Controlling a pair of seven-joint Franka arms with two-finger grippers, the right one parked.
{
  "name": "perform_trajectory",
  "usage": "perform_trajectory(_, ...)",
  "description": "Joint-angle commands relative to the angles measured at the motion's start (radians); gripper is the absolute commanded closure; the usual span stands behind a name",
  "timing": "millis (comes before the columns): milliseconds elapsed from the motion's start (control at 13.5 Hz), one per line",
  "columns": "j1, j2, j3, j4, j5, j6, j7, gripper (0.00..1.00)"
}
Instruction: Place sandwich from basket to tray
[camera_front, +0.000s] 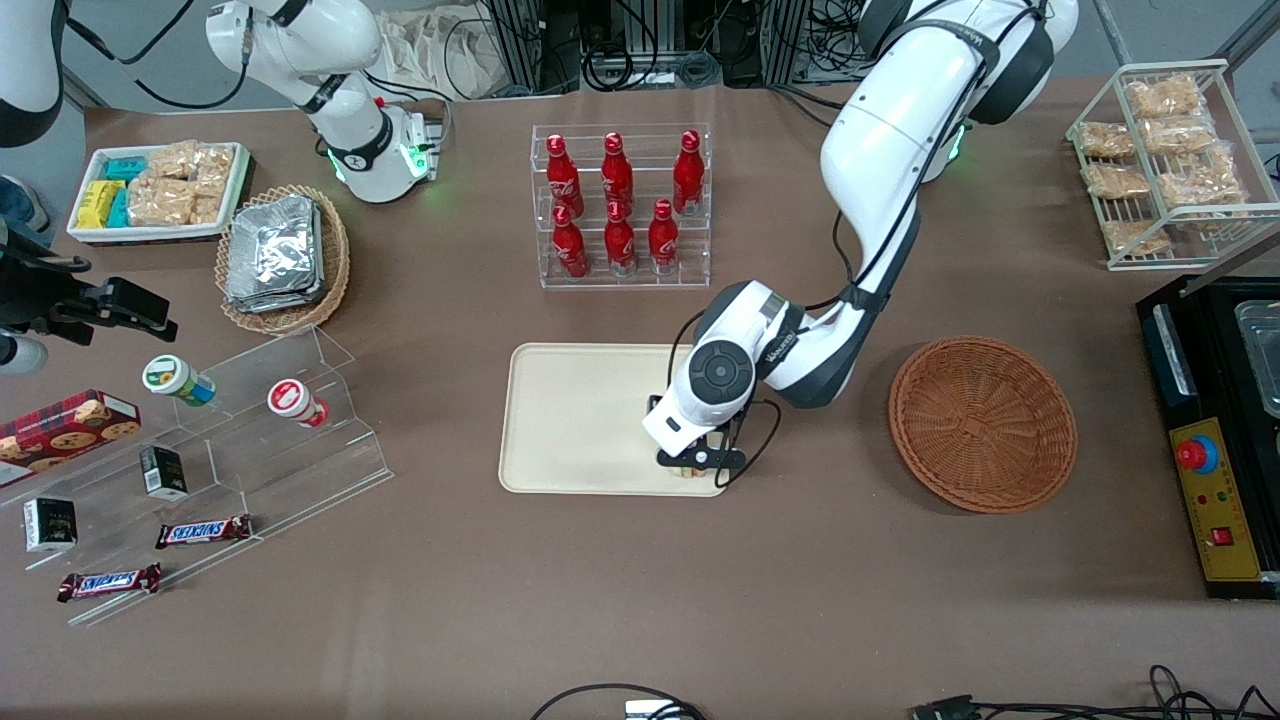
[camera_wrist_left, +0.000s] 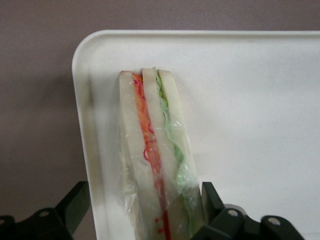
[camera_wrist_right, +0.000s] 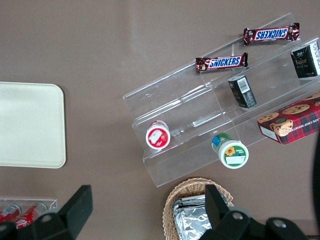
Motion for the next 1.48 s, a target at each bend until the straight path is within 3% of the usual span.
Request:
perform_trajectory(0,-0.002,-0.125,0.008,-0.079,0.008,-0.042,-0.024,0.00)
perform_trajectory(444,0.047,-0.531,0.011,-0.493,0.009,-0.011,-0.007,0.00)
perform_trajectory(667,0.094,-0.637,0.019,-0.572,0.008,-0.040,0.121,0.00)
perform_trajectory(815,0.148,-0.674,0.020,-0.572,0.008,-0.094,0.194,0.00)
perform_trajectory(1037,0.313,-0.705,0.020,-0.540,0.006,-0.138,0.356,0.00)
perform_trajectory(1259,0.537,-0.658,0.019,-0.390,-0.006,-0.322,0.510,0.00)
perform_trajectory(1407,0.608,-0.613,0.019,-0.270,0.005,-0.451,0.592,0.00)
